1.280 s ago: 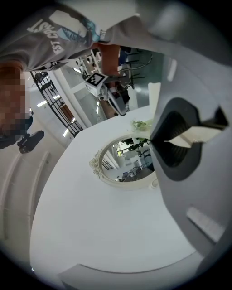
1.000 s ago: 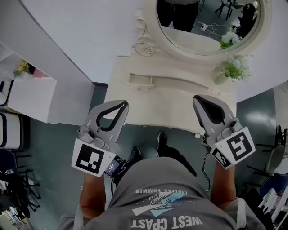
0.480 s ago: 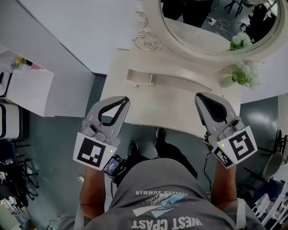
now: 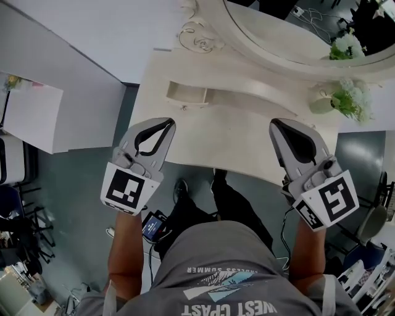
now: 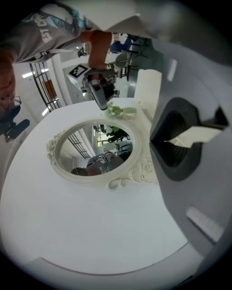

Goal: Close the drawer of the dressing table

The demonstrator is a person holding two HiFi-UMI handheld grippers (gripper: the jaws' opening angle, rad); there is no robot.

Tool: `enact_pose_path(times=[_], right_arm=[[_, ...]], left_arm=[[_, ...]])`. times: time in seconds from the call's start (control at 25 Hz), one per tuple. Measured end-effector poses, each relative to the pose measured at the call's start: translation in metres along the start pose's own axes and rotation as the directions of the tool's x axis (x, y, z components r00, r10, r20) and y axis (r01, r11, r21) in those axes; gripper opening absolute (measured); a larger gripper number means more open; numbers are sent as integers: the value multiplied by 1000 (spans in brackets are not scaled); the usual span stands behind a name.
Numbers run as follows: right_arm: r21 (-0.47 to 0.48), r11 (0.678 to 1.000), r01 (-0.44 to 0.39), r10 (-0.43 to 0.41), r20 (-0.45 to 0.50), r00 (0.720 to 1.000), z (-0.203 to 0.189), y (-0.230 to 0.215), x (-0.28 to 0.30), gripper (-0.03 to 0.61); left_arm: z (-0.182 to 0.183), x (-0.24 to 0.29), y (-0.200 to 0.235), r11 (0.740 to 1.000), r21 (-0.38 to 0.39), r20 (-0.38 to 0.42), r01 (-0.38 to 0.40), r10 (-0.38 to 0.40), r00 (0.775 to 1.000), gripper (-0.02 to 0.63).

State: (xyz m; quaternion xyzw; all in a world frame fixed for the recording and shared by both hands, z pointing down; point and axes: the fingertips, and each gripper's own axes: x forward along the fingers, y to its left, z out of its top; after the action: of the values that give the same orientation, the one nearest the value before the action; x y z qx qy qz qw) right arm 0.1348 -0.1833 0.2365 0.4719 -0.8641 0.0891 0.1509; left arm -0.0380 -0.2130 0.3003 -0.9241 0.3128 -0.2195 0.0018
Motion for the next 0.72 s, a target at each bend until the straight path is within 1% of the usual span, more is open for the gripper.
enact_pose_path(times=[0.24, 0.4, 0.56, 0.72], right_arm=[[22, 1000, -4, 4, -32, 999, -24, -16, 15, 1], [38, 999, -9, 11, -55, 998, -42, -23, 30, 0], [56, 998, -18, 22, -76, 997, -59, -28, 43, 0], [74, 997, -32, 39, -103, 994, -79, -31, 61, 0]], left_arm=[[-31, 33, 11, 1000, 8, -24, -1, 1, 1000, 3], [-57, 52, 17, 999, -36, -61, -1, -1, 998, 3], [-80, 71, 23, 999, -40, -80, 1, -5, 997, 3], [-109, 88, 27, 998, -70, -113, 3, -11, 994, 3]])
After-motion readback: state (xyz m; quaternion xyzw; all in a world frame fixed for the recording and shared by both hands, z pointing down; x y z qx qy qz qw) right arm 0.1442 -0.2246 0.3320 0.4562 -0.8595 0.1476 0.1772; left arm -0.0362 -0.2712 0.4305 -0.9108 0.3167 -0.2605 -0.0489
